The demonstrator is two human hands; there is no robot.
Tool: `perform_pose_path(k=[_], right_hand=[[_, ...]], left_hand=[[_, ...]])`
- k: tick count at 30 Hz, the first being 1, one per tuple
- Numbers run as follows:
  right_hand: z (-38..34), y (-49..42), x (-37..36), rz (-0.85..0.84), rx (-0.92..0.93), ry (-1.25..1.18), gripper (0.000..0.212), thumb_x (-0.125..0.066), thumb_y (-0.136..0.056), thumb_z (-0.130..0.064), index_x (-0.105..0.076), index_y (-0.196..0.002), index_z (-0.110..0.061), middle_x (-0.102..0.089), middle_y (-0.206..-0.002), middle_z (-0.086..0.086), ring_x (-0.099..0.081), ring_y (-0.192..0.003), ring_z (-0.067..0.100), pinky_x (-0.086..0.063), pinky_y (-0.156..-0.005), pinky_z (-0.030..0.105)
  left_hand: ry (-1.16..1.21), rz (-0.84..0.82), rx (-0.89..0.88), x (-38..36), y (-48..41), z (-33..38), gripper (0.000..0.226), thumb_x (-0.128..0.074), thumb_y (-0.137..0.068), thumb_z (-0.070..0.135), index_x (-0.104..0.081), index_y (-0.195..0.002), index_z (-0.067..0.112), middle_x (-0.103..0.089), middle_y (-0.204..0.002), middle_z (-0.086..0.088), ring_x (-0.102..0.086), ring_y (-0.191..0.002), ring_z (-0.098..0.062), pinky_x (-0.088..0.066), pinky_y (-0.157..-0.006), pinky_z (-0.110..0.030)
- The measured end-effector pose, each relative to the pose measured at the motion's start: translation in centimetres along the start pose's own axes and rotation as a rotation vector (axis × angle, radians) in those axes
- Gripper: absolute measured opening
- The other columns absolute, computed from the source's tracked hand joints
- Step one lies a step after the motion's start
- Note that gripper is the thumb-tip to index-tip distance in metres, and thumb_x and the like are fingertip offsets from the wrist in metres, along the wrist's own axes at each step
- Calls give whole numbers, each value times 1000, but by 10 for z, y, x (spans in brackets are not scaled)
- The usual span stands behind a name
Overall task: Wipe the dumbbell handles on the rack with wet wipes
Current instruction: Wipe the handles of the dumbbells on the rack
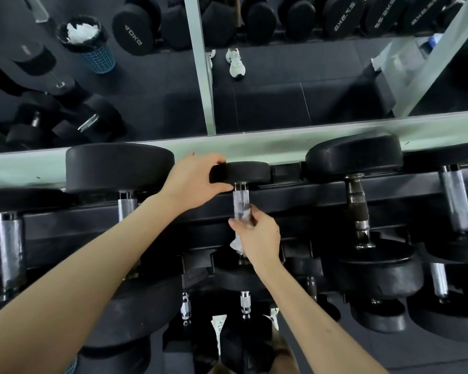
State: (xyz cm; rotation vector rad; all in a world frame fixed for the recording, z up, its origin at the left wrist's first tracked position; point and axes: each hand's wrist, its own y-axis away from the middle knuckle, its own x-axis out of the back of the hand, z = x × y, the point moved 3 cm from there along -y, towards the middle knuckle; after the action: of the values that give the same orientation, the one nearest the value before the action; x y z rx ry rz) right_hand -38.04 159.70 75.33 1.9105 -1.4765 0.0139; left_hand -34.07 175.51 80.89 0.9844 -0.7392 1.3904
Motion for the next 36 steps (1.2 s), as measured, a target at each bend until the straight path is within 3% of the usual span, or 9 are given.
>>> perform_pose_path(k=[6,9,11,15,20,26,29,32,36], right_hand=[[17,13,13,-203,86,-13,50,-34,-101,-17,-22,-150,-24,-49,-138,-3,-54,-116,8,-40,-100,20],[10,9,13,-106,134,-38,45,-38,-100,-11,-38,-143,-21,-53,-83,-11,-54,-60,-6,-42,-58,7],[-6,1,10,-27,128,-156,34,-43,-99,-22,-53,-132,-18,-57,-77,-7,-56,-50,-7,-40,-53,5],[-27,-19,9,134,112,-270,23,-43,-98,-13,-64,-101,-2,-58,-76,-5,-53,-57,-5,-37,-55,1],[-4,-10,3,136,37,-306,21,-57,-90,-10,-68,-108,-9,-66,-83,0,-59,-80,9,-44,-79,21],[-19,-28,2,98,-20,-478,13,-64,-86,-9,-66,-74,-13,-70,-75,13,-66,-72,20,-51,-62,21],[-9,-24,4,98,-5,-389,6,-67,-84,-9,-70,-89,-12,-69,-83,5,-66,-82,17,-53,-77,24],[5,-17,9,14,-75,-417,18,-64,-86,-4,-67,-103,-1,-70,-99,13,-68,-87,15,-50,-65,9],[23,-10,16,-63,22,-132,30,-71,-80,-11,-68,-107,0,-72,-97,13,-68,-92,18,-55,-80,28]], left_hand=[[114,17,68,-2,-7,22,43,-63,-84,45,-60,-124,29,-61,-127,10,-52,-119,-10,-31,-88,-16],[133,-5,122,-2,-8,16,43,-66,-82,45,-62,-121,28,-63,-122,10,-55,-115,-11,-36,-89,-19],[142,4,156,-1,-6,13,42,-67,-80,45,-63,-119,29,-65,-120,10,-56,-114,-11,-38,-88,-21],[167,21,181,-2,-4,17,39,-67,-81,46,-64,-117,33,-66,-117,13,-56,-112,-9,-39,-84,-20],[183,2,187,-1,-3,17,40,-65,-83,45,-62,-121,32,-63,-123,13,-53,-118,-9,-43,-93,-26],[203,10,185,-4,0,17,40,-64,-84,44,-61,-122,33,-62,-125,11,-52,-119,-10,-43,-95,-28],[215,7,191,-4,1,15,41,-64,-84,44,-60,-123,33,-61,-126,11,-51,-121,-10,-42,-97,-29],[231,7,188,-5,1,15,41,-64,-84,44,-61,-123,32,-61,-126,12,-51,-121,-9,-43,-98,-30],[248,12,182,-5,2,16,42,-65,-83,43,-61,-123,29,-60,-127,10,-51,-121,-9,-41,-97,-26]])
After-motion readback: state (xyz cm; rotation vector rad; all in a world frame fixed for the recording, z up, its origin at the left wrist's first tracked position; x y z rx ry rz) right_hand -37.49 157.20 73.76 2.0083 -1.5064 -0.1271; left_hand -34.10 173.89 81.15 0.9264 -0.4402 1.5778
